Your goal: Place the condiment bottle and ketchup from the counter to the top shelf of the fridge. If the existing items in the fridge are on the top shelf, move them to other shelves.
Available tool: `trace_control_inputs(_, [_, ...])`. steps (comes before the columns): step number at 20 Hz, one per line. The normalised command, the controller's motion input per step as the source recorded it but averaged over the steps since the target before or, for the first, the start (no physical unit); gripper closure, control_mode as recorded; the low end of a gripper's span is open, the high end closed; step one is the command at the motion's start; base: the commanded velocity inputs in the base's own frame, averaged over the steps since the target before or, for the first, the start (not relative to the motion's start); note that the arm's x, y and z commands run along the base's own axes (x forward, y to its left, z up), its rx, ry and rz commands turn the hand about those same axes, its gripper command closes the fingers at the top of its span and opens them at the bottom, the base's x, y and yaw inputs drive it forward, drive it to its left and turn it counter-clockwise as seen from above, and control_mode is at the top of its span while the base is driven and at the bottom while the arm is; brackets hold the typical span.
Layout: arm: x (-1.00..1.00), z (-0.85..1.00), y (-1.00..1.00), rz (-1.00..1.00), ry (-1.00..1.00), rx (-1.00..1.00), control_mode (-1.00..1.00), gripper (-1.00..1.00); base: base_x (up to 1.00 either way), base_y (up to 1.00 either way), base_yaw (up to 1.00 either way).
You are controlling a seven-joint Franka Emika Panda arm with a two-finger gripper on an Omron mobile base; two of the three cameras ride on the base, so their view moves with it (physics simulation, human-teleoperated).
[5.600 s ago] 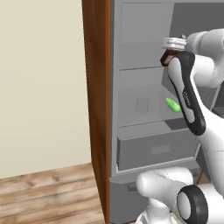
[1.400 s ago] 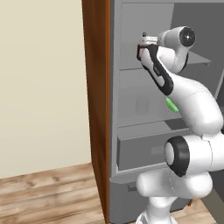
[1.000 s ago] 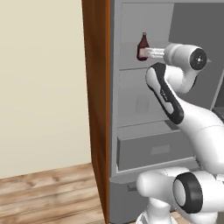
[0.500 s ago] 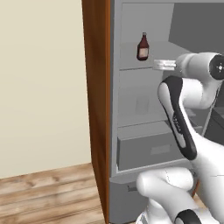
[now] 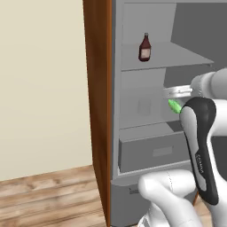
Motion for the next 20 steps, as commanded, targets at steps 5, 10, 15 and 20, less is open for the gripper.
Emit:
trace_control_inputs(5, [-0.20,-0.08,0.08,0.04,0.02,0.00,1.00,-1.00,-0.80,0.40,0.33])
trace_control_inputs(10, [0.00,0.00,0.00,0.00,0.00,0.00,1.00,-1.00,-0.83,0.26,0.85])
trace_control_inputs(15, [0.00,0.00,0.00,0.00,0.00,0.00,1.00,-1.00,-0.34,0.17,1.00])
trace_control_inputs(20, [0.00,0.00,0.00,0.00,0.00,0.00,1.00,-1.00,-0.28,0.13,1.00])
